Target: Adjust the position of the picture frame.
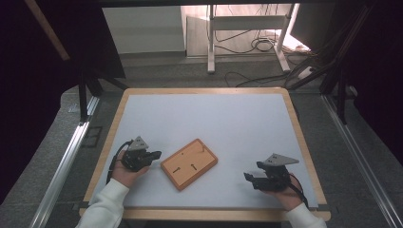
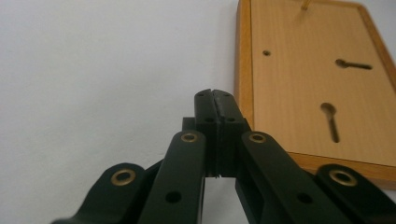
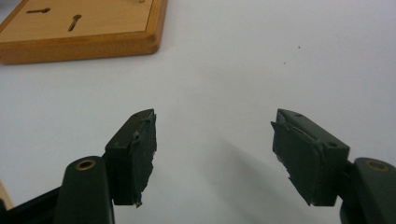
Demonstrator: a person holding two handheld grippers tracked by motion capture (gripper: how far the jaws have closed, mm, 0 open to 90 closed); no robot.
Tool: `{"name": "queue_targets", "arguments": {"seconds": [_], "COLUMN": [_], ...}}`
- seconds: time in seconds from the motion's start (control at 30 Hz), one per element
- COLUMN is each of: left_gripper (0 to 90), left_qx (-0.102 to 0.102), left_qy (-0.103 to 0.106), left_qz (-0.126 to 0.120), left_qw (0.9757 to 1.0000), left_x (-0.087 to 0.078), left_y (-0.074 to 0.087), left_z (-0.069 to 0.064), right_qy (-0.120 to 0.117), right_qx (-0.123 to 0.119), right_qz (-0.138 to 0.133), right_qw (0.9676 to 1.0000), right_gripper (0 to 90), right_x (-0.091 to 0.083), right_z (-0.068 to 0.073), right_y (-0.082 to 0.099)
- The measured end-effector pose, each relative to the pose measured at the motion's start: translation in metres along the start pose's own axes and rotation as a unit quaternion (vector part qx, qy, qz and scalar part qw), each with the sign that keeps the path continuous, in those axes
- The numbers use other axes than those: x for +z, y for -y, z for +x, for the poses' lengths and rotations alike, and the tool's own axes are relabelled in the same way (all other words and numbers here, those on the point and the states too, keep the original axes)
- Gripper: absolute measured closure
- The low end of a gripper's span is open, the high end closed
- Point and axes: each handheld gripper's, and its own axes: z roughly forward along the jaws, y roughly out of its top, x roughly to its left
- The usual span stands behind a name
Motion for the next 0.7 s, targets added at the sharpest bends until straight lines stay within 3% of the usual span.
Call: {"name": "queue_targets", "arguments": {"seconds": [0.17, 0.7], "left_gripper": [90.0, 90.0], "left_qx": [-0.004, 0.008], "left_qy": [0.009, 0.026], "left_qz": [0.021, 0.038], "left_qw": [0.9997, 0.9989], "left_x": [0.0085, 0.01], "left_y": [0.0011, 0.005], "left_z": [0.0035, -0.0022], "right_qy": [0.006, 0.02], "right_qx": [-0.004, 0.0], "right_qz": [0.001, -0.004], "right_qw": [1.0, 0.9998], "right_gripper": [28.6, 27.6], "right_x": [-0.0033, -0.0037], "right_z": [0.0001, -0.0037], "right_y": [0.0027, 0.0013]}}
